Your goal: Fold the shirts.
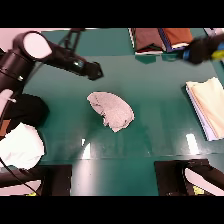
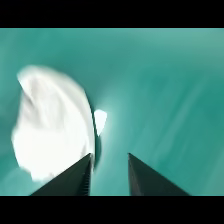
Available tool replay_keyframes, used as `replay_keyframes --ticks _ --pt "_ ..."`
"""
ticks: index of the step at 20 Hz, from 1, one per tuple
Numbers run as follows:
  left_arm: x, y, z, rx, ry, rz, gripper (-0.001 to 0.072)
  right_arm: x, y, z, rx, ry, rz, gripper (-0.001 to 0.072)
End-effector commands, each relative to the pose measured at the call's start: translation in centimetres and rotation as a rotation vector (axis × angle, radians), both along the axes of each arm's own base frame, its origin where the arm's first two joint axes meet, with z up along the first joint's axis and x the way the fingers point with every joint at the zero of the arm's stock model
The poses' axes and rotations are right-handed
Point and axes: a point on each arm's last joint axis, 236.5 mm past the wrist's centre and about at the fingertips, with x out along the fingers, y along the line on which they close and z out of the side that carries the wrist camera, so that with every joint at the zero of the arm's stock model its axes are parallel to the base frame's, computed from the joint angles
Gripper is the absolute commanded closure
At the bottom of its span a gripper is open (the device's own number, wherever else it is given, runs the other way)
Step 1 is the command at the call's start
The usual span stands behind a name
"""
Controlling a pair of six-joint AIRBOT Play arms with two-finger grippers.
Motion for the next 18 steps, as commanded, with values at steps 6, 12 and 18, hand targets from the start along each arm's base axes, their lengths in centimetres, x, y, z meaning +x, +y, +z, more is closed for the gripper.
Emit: replay_keyframes --ticks 6,12,18 --pt "4.2 9.4 -1.1 0.009 0.049 0.209 0.0209 -4.7 5.2 -25.2 0.254 0.584 -0.053 0.0207" --pt "4.1 10.5 -1.8 0.071 0.051 0.215 0.0210 -3.9 12.1 -30.8 0.199 0.651 0.048 0.0274" --pt "4.3 12.7 -3.3 0.159 0.055 0.242 0.0209 -2.9 12.8 -31.3 0.188 0.648 0.087 0.0698"
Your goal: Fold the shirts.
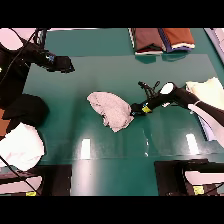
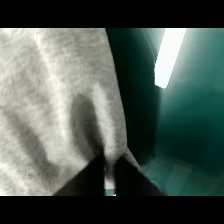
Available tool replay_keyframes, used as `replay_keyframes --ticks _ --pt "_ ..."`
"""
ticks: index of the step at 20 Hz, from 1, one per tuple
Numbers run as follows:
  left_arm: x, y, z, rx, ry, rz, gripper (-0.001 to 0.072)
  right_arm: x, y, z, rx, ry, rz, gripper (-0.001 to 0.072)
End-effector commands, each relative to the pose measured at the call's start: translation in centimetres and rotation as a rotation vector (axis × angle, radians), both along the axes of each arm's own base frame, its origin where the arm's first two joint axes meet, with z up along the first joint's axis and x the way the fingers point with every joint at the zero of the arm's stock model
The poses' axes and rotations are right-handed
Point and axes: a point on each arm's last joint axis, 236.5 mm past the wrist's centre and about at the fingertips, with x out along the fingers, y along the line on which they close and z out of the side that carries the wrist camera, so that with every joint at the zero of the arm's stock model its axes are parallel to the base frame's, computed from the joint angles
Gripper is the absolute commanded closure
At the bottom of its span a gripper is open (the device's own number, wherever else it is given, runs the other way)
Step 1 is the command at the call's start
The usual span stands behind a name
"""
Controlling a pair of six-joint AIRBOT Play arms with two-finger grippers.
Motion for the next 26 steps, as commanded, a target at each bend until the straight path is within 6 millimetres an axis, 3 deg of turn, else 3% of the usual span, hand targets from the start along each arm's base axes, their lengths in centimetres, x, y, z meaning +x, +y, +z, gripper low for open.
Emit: replay_keyframes --ticks 1,5,8,10,13,18,23,24,25,26 --pt "0.1 1.2 -1.6 0.036 0.021 0.019 0.0208 0.8 0.7 0.5 0.010 -0.037 0.024 0.0699" --pt "-2.5 1.0 -9.2 0.020 0.185 0.032 0.0208 2.8 1.3 4.2 0.037 -0.142 0.023 0.0699" --pt "-5.9 -1.7 -15.2 -0.135 0.354 0.067 0.0209 3.6 1.6 5.7 0.051 -0.170 0.031 0.0699" --pt "-7.4 -3.7 -17.7 -0.251 0.430 0.098 0.0209 3.6 1.7 5.8 0.054 -0.172 0.033 0.0699" --pt "-8.1 -6.1 -19.0 -0.384 0.477 0.103 0.0209 3.2 1.7 5.7 0.053 -0.157 0.043 0.0699" --pt "-9.6 -9.3 -20.7 -0.348 0.496 0.030 0.0210 3.1 1.7 5.7 0.055 -0.154 0.045 0.0699" --pt "-9.2 -9.5 -20.8 -0.348 0.477 0.042 0.0232 2.9 1.8 5.7 0.056 -0.148 0.049 0.0699" --pt "-9.2 -9.5 -20.8 -0.348 0.476 0.042 0.0406 2.9 1.8 5.7 0.056 -0.146 0.051 0.0699" --pt "-9.0 -9.4 -20.8 -0.348 0.470 0.045 0.0532 2.7 1.7 5.8 0.056 -0.140 0.056 0.0699" --pt "-8.8 -9.4 -20.8 -0.348 0.461 0.049 0.0612 2.6 1.7 5.8 0.057 -0.138 0.059 0.0698"
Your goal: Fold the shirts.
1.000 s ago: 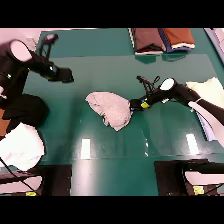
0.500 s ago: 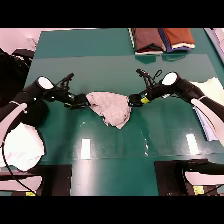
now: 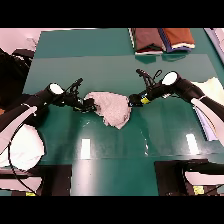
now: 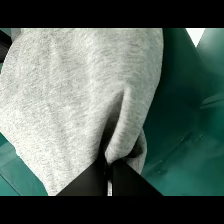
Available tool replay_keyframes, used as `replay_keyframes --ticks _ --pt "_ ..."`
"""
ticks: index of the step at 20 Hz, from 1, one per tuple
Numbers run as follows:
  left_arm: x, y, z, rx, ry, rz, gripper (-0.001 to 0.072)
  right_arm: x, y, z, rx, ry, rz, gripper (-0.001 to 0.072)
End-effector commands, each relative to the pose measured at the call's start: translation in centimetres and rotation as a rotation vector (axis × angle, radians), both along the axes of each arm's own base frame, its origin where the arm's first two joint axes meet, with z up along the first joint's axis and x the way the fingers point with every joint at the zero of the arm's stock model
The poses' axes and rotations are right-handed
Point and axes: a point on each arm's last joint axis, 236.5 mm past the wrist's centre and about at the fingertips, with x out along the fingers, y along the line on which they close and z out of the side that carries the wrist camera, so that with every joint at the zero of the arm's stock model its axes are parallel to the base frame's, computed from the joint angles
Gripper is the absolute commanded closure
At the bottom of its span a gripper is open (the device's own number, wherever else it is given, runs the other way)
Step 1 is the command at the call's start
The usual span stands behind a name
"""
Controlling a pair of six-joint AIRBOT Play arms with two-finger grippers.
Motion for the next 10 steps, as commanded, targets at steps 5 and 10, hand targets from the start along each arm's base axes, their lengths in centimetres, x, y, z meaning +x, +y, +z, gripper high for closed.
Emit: replay_keyframes --ticks 5,10 --pt "3.3 2.1 2.9 0.046 -0.137 0.031 0.0687 0.7 -2.1 3.3 -0.013 -0.092 -0.021 0.0699" --pt "7.3 11.2 13.6 0.245 -0.446 0.114 0.0687 1.3 -10.5 8.9 -0.136 -0.256 -0.133 0.0699"
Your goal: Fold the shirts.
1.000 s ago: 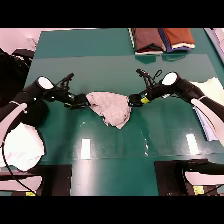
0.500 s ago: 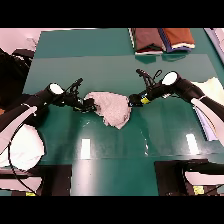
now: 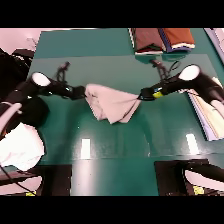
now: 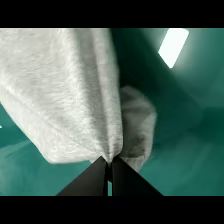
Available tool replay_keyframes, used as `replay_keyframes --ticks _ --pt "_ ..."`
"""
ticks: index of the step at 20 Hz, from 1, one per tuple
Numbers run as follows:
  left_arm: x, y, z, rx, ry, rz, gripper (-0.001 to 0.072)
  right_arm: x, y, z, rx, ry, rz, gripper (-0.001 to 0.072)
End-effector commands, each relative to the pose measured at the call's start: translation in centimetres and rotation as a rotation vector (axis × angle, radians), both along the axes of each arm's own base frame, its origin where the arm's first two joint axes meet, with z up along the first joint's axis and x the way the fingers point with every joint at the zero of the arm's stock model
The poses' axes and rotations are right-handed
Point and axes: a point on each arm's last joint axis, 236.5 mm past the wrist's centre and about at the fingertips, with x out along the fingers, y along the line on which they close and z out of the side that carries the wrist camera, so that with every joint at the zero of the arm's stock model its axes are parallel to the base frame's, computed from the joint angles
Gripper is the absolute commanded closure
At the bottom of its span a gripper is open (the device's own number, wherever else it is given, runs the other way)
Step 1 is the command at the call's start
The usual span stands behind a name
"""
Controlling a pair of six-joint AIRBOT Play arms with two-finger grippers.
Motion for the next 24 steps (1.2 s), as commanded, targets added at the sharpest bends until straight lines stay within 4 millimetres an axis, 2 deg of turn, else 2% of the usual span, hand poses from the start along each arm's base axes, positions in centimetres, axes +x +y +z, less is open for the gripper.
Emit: replay_keyframes --ticks 1,2,4,7,10,12,15,16,18,20,21,22,24 --pt "1.6 6.2 7.7 0.164 -0.221 0.057 0.0687 0.2 -5.3 4.4 -0.056 -0.127 -0.098 0.0699" --pt "1.6 7.2 10.4 0.198 -0.294 0.066 0.0686 0.1 -6.4 6.0 -0.055 -0.171 -0.131 0.0699" --pt "1.1 7.9 15.8 0.215 -0.423 0.081 0.0687 -0.2 -8.4 9.9 -0.064 -0.270 -0.183 0.0699" --pt "-1.0 8.0 24.7 0.186 -0.618 0.103 0.0687 -0.9 -9.9 17.8 -0.071 -0.459 -0.216 0.0699" --pt "-5.6 8.2 33.9 0.161 -0.805 0.106 0.0687 -3.5 -9.8 26.4 -0.085 -0.655 -0.204 0.0699" --pt "-9.5 8.3 38.9 0.155 -0.901 0.091 0.0687 -5.6 -9.8 30.9 -0.106 -0.769 -0.200 0.0699" --pt "-14.2 8.2 43.3 0.148 -0.979 0.063 0.0687 -7.6 -11.3 35.3 -0.162 -0.873 -0.264 0.0700" --pt "-15.3 7.9 44.0 0.139 -0.989 0.050 0.0687 -8.0 -11.5 36.2 -0.178 -0.893 -0.269 0.0700" --pt "-16.1 7.0 44.5 0.101 -0.993 0.022 0.0687 -8.1 -11.9 37.4 -0.189 -0.895 -0.280 0.0700" --pt "-15.1 6.6 42.8 0.096 -0.940 0.004 0.0687 -6.6 -11.9 37.0 -0.178 -0.839 -0.283 0.0700" --pt "-14.1 6.5 41.0 0.105 -0.886 -0.004 0.0687 -5.3 -12.0 35.9 -0.174 -0.784 -0.282 0.0700" --pt "-12.6 6.4 38.1 0.120 -0.805 -0.015 0.0687 -3.8 -12.2 34.4 -0.169 -0.718 -0.283 0.0700" --pt "-9.4 6.0 30.7 0.141 -0.611 -0.046 0.0686 -0.3 -12.4 29.7 -0.172 -0.552 -0.268 0.0700"
